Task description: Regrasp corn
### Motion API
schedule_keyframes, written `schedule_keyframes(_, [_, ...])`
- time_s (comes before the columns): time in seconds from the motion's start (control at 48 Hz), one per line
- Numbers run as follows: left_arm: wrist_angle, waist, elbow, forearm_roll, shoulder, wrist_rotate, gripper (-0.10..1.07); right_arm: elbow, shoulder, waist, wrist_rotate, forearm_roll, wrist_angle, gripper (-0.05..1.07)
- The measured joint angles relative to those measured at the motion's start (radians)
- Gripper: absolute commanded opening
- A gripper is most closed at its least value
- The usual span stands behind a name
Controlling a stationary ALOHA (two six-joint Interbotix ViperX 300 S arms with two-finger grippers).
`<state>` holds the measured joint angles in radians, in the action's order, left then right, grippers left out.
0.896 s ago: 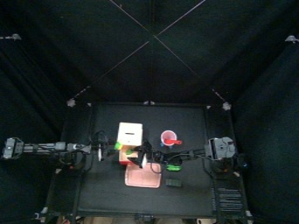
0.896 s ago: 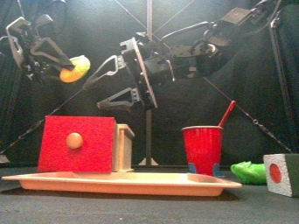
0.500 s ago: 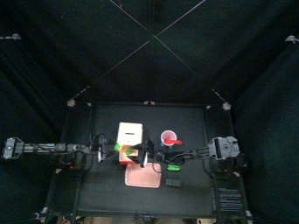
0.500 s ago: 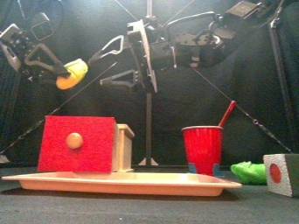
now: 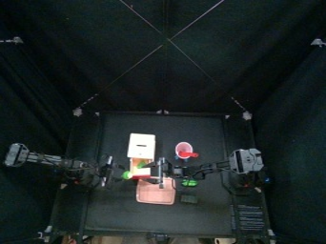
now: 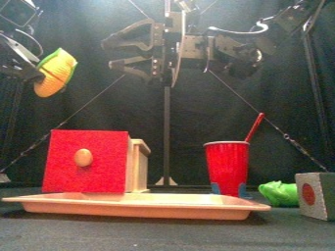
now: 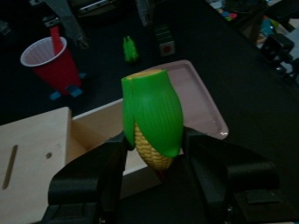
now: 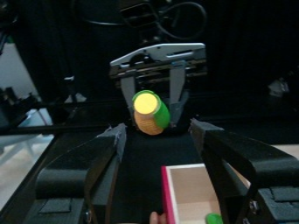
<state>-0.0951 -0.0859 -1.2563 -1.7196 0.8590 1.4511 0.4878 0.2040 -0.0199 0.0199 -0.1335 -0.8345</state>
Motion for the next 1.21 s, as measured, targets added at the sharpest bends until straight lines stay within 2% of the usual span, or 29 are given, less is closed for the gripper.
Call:
schedule_keyframes(0.271, [-0.002,-0.002,0.046,0.052,-0.052,-0.048,0.81,-0.083,0.055,0.011,0.009,0.014,-0.002,0.95])
schedule_keyframes(0.479, [-0.003,-0.003,0.074,0.072,-0.097,-0.075,0.81,-0.1,0.083,0.02,0.011,0.023,-0.003,1.01])
schedule_keyframes(1.208, [-0.003,-0.005,0.098,0.149,-0.1,-0.077,0.81,-0.133,0.127,0.021,0.012,0.006,-0.003,1.01])
